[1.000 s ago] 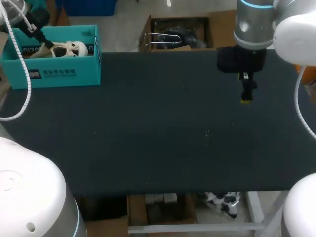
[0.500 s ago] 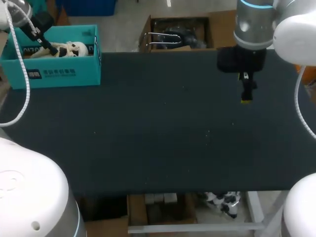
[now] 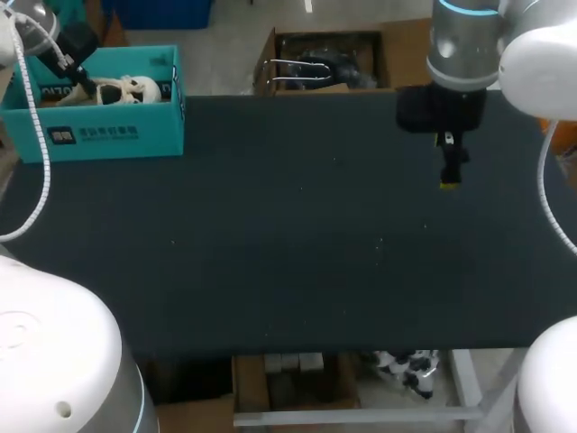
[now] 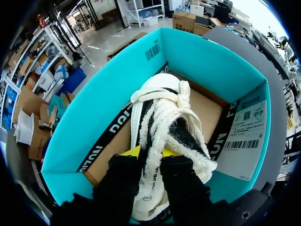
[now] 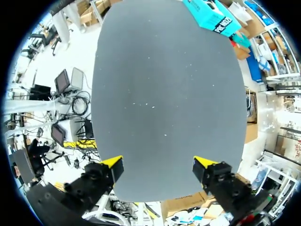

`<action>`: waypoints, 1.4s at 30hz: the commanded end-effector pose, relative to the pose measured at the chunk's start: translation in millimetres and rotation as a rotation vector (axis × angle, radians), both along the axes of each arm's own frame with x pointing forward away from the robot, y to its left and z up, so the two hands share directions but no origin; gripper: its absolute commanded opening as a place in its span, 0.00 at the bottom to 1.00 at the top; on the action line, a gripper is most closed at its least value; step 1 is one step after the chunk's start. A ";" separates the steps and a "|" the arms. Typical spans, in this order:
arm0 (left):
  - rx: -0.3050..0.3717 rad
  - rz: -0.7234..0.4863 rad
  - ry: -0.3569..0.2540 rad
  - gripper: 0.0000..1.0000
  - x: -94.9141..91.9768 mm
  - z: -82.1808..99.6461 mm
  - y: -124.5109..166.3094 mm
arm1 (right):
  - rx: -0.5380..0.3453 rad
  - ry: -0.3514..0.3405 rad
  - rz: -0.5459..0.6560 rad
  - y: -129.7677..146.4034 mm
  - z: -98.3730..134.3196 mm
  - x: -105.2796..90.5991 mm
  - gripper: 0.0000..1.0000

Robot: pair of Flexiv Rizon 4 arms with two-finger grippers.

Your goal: Open the shoe tongue, take the insole out of the shoe, put the insole back into the shoe, and pack the shoe into the shoebox

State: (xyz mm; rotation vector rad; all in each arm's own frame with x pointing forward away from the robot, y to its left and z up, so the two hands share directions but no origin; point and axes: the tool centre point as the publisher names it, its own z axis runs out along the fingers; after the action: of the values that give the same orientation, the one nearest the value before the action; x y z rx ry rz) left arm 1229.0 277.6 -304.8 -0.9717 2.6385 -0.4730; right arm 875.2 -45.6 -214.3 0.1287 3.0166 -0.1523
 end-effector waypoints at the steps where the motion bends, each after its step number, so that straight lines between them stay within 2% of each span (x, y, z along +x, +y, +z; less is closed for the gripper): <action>1: 0.000 -0.012 0.027 0.00 0.1 8.3 -1.5 | -0.001 0.000 0.000 0.0 0.3 -0.4 1.00; 5: -0.006 -0.054 0.044 0.00 1.9 16.2 -2.9 | -0.001 0.000 0.000 0.0 0.3 -0.4 1.00; 7: -0.020 -0.096 0.064 0.00 -3.1 19.7 -4.1 | -0.001 0.000 0.000 0.0 0.3 -0.4 1.00; 11: 0.013 -0.163 0.099 0.00 -7.1 22.6 -5.7 | -0.001 0.000 0.000 0.0 0.3 -0.4 1.00; 24: 0.076 -0.321 0.205 0.00 -1.0 33.8 -9.5 | -0.001 0.000 0.000 0.0 0.3 -0.4 1.00; 26: 0.109 -0.361 0.260 0.00 -0.4 30.2 -7.5 | -0.001 0.000 0.000 0.0 0.3 -0.4 1.00; 35: 0.158 -0.393 0.376 0.00 4.0 -10.9 -6.1 | -0.001 0.000 0.000 0.0 0.3 -0.4 1.00; 38: 0.153 -0.360 0.372 0.00 8.6 -22.3 -6.5 | -0.001 0.000 0.000 0.0 0.3 -0.4 1.00; 41: 0.126 -0.311 0.347 0.00 14.5 -19.8 -3.1 | -0.001 0.000 0.000 0.0 0.3 -0.4 1.00; 42: 0.113 -0.306 0.342 0.10 14.4 -16.5 -1.2 | -0.001 0.000 0.000 0.0 0.3 -0.4 1.00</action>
State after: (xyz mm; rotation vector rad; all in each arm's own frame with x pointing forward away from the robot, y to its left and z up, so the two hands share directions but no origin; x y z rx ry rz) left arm 1234.1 269.7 -315.3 -0.6408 2.9538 -0.1417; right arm 875.2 -45.6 -214.3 0.1287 3.0165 -0.1525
